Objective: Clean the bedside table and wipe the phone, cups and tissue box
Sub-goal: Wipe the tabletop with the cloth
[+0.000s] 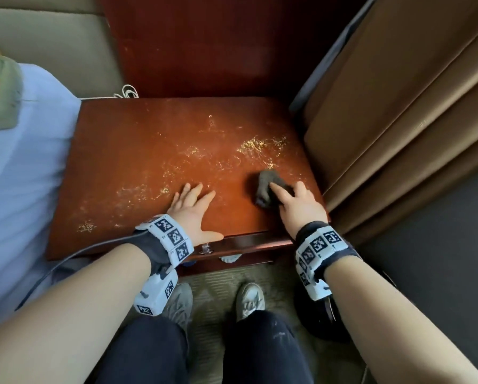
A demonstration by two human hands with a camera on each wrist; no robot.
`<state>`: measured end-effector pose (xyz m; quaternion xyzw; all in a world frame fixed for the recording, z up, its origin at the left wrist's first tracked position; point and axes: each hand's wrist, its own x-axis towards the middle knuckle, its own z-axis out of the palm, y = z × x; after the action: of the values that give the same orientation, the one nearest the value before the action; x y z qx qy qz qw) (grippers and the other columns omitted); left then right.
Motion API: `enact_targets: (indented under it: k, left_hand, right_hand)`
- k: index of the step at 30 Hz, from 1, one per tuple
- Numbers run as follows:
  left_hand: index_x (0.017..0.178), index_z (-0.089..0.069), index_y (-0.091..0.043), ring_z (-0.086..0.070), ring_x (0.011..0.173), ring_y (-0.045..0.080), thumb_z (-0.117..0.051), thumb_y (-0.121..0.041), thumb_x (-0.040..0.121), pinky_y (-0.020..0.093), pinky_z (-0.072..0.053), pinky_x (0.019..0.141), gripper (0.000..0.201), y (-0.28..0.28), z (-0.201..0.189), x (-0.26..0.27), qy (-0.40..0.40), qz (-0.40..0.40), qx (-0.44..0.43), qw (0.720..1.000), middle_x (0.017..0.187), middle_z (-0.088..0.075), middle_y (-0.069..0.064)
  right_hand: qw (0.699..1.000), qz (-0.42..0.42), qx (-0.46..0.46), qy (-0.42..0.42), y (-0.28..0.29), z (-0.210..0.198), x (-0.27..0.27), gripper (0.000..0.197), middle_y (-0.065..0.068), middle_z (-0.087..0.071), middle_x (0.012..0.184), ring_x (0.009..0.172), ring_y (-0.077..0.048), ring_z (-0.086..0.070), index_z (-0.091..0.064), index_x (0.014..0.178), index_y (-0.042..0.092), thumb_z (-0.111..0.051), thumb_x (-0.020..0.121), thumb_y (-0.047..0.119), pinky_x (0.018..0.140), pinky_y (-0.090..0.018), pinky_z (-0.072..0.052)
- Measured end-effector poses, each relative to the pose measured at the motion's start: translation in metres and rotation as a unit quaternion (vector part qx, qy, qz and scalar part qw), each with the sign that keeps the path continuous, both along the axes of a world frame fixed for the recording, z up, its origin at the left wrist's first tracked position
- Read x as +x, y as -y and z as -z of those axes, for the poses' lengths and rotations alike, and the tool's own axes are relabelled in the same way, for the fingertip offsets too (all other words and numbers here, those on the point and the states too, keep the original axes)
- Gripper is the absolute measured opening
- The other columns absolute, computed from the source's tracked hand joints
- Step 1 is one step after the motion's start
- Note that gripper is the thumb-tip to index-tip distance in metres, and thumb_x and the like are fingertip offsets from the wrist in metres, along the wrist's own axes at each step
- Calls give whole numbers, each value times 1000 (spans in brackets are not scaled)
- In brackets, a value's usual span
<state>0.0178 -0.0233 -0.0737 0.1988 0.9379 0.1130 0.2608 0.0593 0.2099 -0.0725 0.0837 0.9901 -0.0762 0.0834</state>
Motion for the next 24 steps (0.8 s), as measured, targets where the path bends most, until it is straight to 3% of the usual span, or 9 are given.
enact_targets:
  k: [4, 6, 8, 11, 13, 18, 20, 22, 24]
  left_hand:
    - [149, -3, -30, 19, 144, 21, -54, -54, 85, 36, 11, 117, 85, -11, 8, -2, -17, -5, 9, 1000, 157, 15, -3]
    - [149, -6, -29, 17, 145, 20, -53, -52, 86, 35, 11, 117, 81, -11, 11, -1, -31, -7, 19, 999, 157, 14, -4]
    - [149, -8, -28, 16, 145, 19, -53, -51, 86, 35, 10, 117, 80, -9, 13, -1, -40, -7, 30, 999, 158, 12, -4]
    - [149, -10, -26, 14, 145, 20, -55, -50, 86, 35, 9, 118, 81, -9, 14, -1, -49, -4, 36, 998, 158, 10, -2]
    - [149, -11, -26, 14, 145, 20, -55, -50, 86, 35, 9, 118, 81, -8, 14, -1, -50, -3, 39, 998, 158, 9, -2]
    - [149, -11, -29, 14, 145, 18, -56, -50, 85, 35, 9, 118, 81, -8, 14, -2, -42, -4, 39, 998, 158, 9, -5]
    - [149, -11, -28, 14, 145, 18, -56, -50, 85, 36, 9, 118, 81, -8, 13, -2, -40, -2, 34, 999, 158, 9, -6]
    - [149, -10, -27, 14, 145, 18, -57, -50, 85, 36, 9, 118, 82, -9, 13, -3, -40, -4, 35, 999, 158, 9, -6]
    - [149, -9, -24, 14, 145, 17, -57, -50, 85, 35, 9, 118, 84, -9, 13, -3, -40, -7, 38, 998, 158, 9, -6]
  right_hand:
    - [975, 216, -36, 17, -48, -4, 3, 52, -15, -30, 134, 110, -39, -50, -25, 143, 33, -37, 95, 17, 90, -41, -42]
    - [980, 190, -61, 6, -39, -11, 3, 53, -16, -31, 134, 106, -40, -54, -26, 143, 29, -40, 93, 16, 90, -41, -43]
    - [993, 65, -93, -29, -10, -14, 4, 55, -15, -34, 131, 105, -38, -54, -29, 142, 30, -44, 91, 16, 91, -39, -44]
    - [988, -121, -97, 2, 35, -1, 7, 51, -10, -38, 127, 107, -32, -50, -34, 139, 35, -42, 91, 18, 89, -38, -47]
    - [993, -93, -74, -7, 30, 7, 0, 51, -9, -40, 125, 108, -32, -49, -35, 137, 38, -40, 91, 17, 89, -37, -46]
    - [983, 182, -21, 4, -52, 3, -15, 53, -14, -35, 132, 113, -38, -48, -32, 138, 38, -36, 91, 13, 91, -41, -42]
    - [972, 233, -29, 31, -64, -5, -15, 53, -15, -33, 136, 113, -39, -49, -29, 140, 34, -37, 92, 13, 88, -39, -42]
    - [982, 183, -51, -2, -51, -12, -12, 52, -15, -35, 134, 111, -39, -51, -32, 140, 32, -41, 92, 15, 88, -38, -43]
    - [993, 55, -97, -28, -20, -11, -5, 52, -14, -38, 128, 108, -38, -52, -36, 138, 32, -45, 90, 15, 91, -37, -43]
